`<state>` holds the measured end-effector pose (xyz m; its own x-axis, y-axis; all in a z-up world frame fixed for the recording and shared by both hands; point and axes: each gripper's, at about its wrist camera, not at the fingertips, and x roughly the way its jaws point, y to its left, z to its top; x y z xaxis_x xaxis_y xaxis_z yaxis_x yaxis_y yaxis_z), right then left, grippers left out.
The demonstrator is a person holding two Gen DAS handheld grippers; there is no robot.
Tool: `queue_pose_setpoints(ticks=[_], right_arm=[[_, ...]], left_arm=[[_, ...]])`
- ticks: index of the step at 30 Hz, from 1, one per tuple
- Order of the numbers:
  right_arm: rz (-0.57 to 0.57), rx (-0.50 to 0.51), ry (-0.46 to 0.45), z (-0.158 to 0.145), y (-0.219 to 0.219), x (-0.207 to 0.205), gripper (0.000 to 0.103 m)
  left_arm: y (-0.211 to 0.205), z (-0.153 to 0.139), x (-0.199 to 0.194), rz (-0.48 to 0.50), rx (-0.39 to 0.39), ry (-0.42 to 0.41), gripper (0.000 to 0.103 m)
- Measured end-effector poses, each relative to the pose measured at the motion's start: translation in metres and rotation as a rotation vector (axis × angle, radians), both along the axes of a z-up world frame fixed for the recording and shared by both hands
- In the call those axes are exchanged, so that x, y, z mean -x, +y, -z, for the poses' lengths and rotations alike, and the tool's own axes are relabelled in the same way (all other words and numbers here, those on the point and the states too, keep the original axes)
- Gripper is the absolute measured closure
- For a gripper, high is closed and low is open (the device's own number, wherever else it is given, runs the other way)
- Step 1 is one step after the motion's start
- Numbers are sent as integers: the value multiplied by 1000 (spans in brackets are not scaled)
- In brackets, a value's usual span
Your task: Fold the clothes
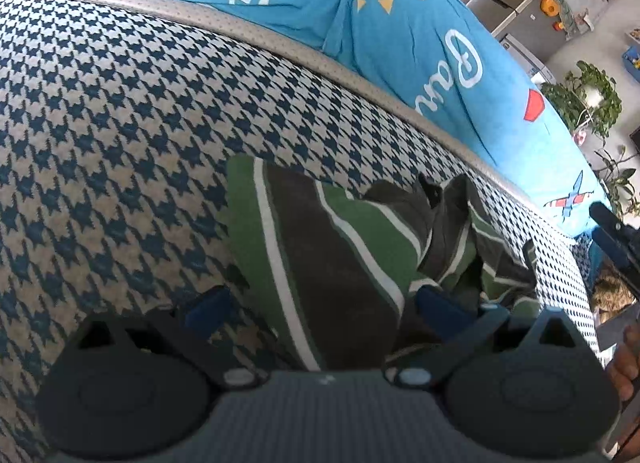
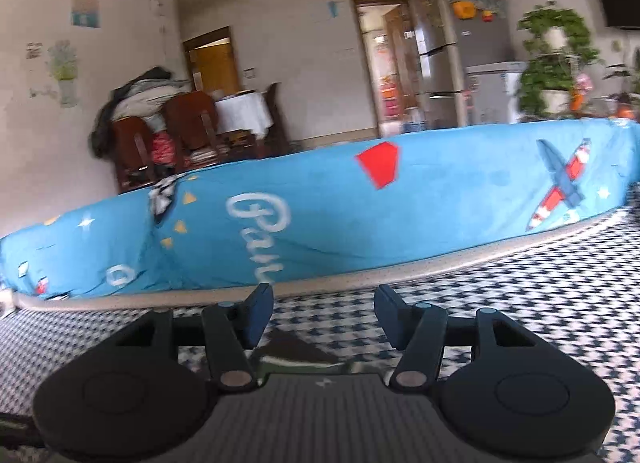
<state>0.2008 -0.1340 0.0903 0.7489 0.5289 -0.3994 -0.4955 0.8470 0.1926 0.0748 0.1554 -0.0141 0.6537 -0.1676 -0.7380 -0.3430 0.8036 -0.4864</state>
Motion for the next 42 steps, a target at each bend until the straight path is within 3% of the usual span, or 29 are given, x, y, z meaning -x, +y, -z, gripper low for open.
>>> queue_pose_setpoints(ticks=[3,7,10,18,28,30,32,35,42], right_arm=[[-116,-13,62,10,15,0,47],[-213,64,131,32,46,2,47],[-266,127,155,48,66,5,47],[-339,177,197,65,88,1,47],[-363,319,198,83,114,-3,47],[-368,340,181,85,118,-3,50],[-376,362,158,84,122,-1,72],[-368,366,149,84,124,-4,94],[-330,259,134,66,121,-14,98]], left_arm=[[-6,0,-3,16,-20,-5,0],[-14,-1,-4,45,-43,-14,0],[-17,-2,-2,55,-52,-33,0],[-28,-3,-5,96,-100,-37,6],[-42,-4,-8,154,-220,-27,31],[-43,-4,-9,151,-220,-28,35],[-45,-4,-10,150,-230,-30,44],[-47,-5,-12,145,-242,-32,52],[-45,-11,-17,135,-270,-47,68]])
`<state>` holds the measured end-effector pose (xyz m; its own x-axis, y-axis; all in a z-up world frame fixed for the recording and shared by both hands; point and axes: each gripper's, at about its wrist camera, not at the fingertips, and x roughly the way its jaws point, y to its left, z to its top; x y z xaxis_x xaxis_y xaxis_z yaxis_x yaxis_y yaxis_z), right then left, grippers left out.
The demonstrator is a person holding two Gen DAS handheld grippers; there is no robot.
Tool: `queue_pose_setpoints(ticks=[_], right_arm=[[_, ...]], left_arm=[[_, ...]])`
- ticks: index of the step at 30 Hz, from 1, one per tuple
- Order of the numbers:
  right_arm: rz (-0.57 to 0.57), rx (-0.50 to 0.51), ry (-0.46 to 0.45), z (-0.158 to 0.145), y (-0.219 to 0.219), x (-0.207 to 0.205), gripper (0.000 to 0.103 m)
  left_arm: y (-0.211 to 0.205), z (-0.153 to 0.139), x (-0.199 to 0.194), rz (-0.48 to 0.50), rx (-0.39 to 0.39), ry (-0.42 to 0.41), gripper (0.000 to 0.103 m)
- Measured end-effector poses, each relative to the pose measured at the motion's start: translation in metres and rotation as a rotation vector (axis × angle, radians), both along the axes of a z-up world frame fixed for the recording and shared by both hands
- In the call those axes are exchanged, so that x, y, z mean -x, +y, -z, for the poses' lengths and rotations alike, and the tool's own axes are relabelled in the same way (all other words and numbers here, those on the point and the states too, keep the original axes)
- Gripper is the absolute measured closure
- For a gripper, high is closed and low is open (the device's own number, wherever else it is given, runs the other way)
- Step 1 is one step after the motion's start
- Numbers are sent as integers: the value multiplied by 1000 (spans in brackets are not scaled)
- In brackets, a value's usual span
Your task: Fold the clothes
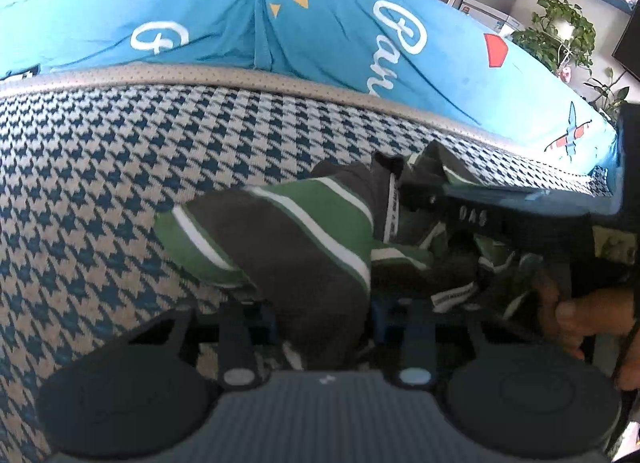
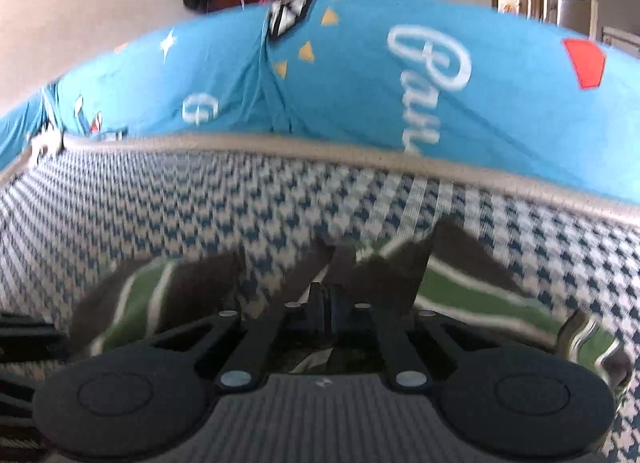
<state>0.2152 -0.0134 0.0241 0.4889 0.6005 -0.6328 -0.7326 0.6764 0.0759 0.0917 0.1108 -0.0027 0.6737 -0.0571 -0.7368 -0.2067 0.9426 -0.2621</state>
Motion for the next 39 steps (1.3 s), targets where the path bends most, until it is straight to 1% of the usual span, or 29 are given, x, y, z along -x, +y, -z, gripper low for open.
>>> queue_pose_setpoints(ticks=[2,4,9,10,11,13,14,15,17,18,20,22,23,27,28,29,30,31,33,34,36,38,39], right_arm=[[17,-51,-18,-13,-1,-1,98],[28,-109,-47,-27,-4,-1,98],[46,-295,-152,-67,-11,7,98],[44,-336,-160,-74,-13,8,97],[40,-367,-159,-79,-14,9,97],[37,-402,-159,-86,-15,9,97],[40,-389,-161,-85,-14,8,97],[43,-370,-164,-84,-13,6,97],[56,-334,-159,-80,-13,1,96],[77,-315,-139,-76,-13,-4,96],[109,-284,-109,-70,-17,-14,96],[133,-260,-98,-64,-25,-21,96],[141,-246,-94,-62,-28,-23,95],[112,-171,-66,-51,-33,-26,89],[105,-149,-67,-48,-34,-25,84],[98,-126,-72,-44,-34,-25,74],[91,-102,-77,-41,-34,-24,69],[85,-78,-81,-38,-34,-23,61],[64,-37,-89,-33,-34,-22,59],[47,-22,-91,-31,-34,-21,58],[0,8,-98,-29,-34,-19,53],[-38,39,-112,-26,-33,-16,39],[-51,54,-120,-24,-33,-14,35]], left_arm=[[1,-3,-3,-13,-33,-8,71],[4,-11,-6,-36,-85,-36,72],[19,-37,-10,-149,-241,-158,72],[22,-42,-11,-175,-276,-187,72],[25,-46,-11,-200,-303,-205,69],[39,-46,-16,-249,-287,-177,67],[46,-46,-18,-274,-274,-158,66],[54,-43,-19,-297,-238,-133,66],[69,-37,-18,-341,-172,-99,56],[72,-36,-17,-350,-159,-93,56],[75,-36,-15,-356,-147,-89,54],[76,-37,-13,-359,-142,-91,48],[75,-38,-12,-360,-142,-95,46],[75,-45,-4,-381,-133,-121,37],[77,-48,-1,-399,-133,-135,33],[80,-52,1,-421,-135,-150,29],[82,-56,5,-444,-147,-169,28],[84,-60,8,-466,-171,-188,26],[88,-67,13,-505,-218,-217,20],[90,-70,16,-512,-220,-229,18],[94,-72,19,-503,-200,-243,17],[94,-71,18,-468,-167,-234,17],[92,-70,16,-446,-154,-227,17]])
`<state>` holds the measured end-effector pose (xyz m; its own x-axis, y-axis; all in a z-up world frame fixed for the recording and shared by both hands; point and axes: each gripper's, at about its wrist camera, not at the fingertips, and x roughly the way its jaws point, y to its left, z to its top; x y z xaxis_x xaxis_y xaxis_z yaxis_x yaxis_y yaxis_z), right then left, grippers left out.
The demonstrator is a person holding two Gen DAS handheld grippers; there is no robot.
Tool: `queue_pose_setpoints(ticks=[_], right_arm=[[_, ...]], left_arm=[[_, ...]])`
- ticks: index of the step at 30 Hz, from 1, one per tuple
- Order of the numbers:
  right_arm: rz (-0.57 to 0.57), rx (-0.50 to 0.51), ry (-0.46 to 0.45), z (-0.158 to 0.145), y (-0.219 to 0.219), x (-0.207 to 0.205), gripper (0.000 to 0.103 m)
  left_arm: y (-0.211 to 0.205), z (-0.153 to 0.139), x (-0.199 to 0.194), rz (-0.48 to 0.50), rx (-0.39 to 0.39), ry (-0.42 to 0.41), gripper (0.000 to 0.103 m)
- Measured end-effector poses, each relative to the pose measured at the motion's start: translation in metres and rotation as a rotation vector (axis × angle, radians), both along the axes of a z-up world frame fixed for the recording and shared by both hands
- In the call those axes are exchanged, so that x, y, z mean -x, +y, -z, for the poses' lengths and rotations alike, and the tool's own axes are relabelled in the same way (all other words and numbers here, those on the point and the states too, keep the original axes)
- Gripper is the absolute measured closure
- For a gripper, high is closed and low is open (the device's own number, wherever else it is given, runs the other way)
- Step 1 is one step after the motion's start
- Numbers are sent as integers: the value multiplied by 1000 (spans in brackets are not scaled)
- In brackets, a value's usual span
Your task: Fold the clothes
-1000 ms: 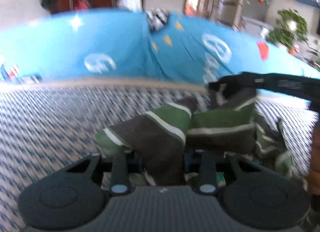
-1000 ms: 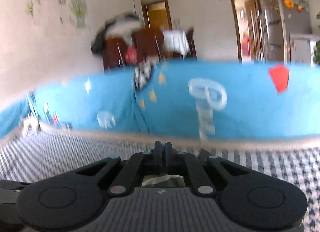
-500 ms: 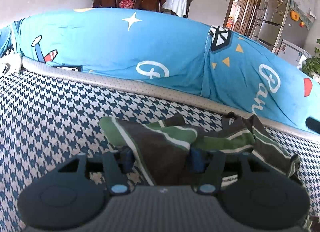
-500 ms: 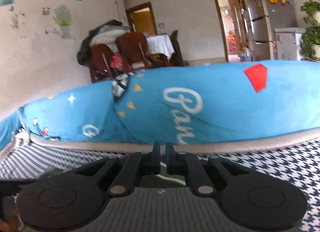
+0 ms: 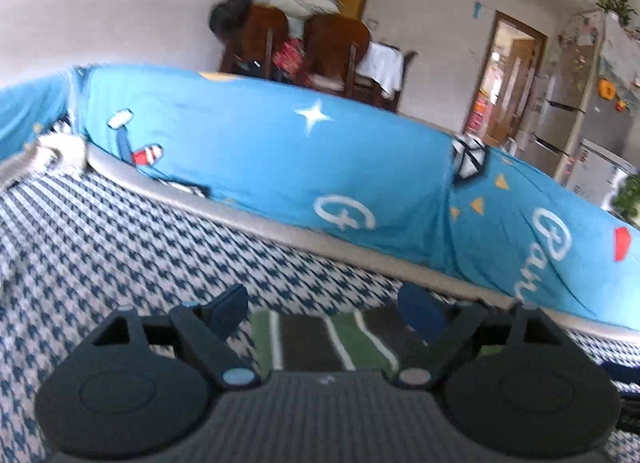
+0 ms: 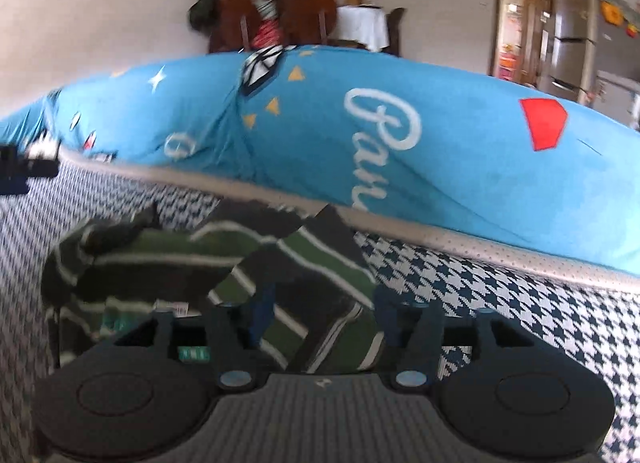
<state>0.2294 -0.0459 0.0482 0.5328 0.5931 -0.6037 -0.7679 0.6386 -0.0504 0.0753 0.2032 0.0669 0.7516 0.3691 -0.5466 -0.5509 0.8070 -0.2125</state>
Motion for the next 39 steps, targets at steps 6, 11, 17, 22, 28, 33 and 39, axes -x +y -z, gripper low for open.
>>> queue_pose_setpoints(ticks=[6,11,17,22,28,33,39], right_arm=[[-47,83,-33,20,4,4,31],[-37,86,1,31,4,-2,31],[-45,106,-13,41,9,-1,46],[-9,83,0,39,10,-6,86],[128,-21,-43,20,-3,-14,93],[350,-107,-123,-3,-25,-27,93],[646,-176,-112,-11,-61,-49,97]], left_arm=[[-21,10,-6,128,34,22,14],[-37,20,-11,191,41,56,9],[-44,34,-16,205,82,114,8],[-49,40,-17,216,82,145,8],[-54,44,-19,227,67,169,8],[-55,46,-19,228,60,176,6],[-57,46,-19,234,53,181,5]])
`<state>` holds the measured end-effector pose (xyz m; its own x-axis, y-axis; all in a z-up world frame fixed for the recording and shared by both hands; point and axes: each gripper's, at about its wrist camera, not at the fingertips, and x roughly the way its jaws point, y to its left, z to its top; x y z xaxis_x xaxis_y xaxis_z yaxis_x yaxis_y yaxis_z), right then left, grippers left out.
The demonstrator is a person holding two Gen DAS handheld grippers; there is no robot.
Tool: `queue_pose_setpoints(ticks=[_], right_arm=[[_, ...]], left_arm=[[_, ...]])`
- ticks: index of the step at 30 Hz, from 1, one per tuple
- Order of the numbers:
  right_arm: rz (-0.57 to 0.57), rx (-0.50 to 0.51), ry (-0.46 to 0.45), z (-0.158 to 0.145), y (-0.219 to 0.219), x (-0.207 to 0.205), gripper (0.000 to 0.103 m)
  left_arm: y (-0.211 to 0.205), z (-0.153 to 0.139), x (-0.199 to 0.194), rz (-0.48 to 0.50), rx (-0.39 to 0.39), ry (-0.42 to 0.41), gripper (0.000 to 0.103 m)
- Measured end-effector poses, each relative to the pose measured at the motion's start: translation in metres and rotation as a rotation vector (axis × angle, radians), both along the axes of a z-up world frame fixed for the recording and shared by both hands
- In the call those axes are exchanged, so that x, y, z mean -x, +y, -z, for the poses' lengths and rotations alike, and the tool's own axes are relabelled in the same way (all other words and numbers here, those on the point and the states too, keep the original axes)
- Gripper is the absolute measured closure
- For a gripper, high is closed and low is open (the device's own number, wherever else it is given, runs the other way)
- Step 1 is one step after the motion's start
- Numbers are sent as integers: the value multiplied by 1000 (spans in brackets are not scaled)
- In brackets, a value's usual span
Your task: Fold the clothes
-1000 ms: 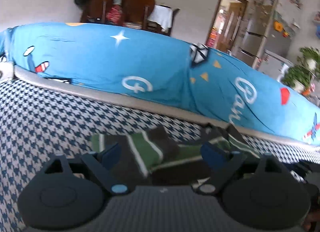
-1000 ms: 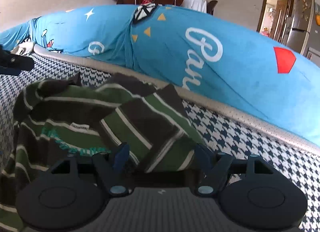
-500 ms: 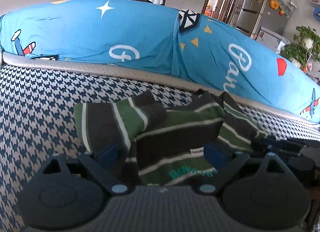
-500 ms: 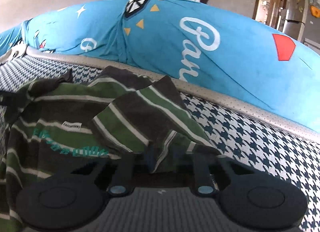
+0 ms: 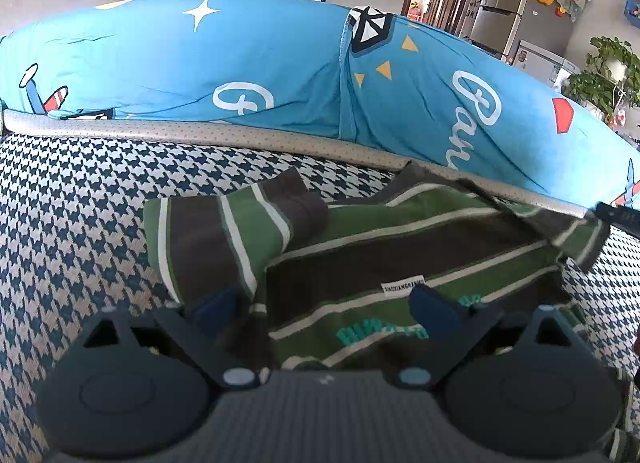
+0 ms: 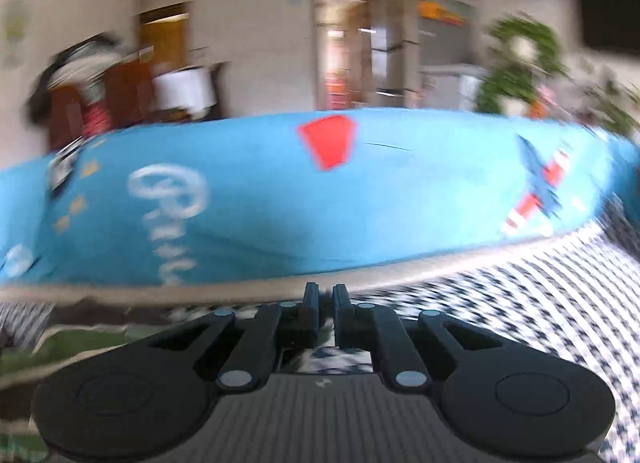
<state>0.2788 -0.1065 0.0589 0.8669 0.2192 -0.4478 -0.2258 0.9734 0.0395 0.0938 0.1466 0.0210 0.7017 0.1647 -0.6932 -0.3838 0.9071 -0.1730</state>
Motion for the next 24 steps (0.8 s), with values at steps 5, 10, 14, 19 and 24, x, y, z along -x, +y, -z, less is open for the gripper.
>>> queue_pose_setpoints(ticks=[5,10,14,19,24], right_arm=[[121,-45,23,-5,-24,-12,96],[-4,-63,72,-6,-24,-12,88],[-205,-17,115,0,-2,-4,72],[-444,63,168,13,25,14,52],[-562,180,155,25,42,33,29]], left_arm=[[0,0,0,3,-2,3,4],[-1,1,-1,5,-2,5,3],[-2,2,-2,8,-8,9,2],[-1,2,-2,8,-2,4,2],[-1,1,-2,8,3,3,2]])
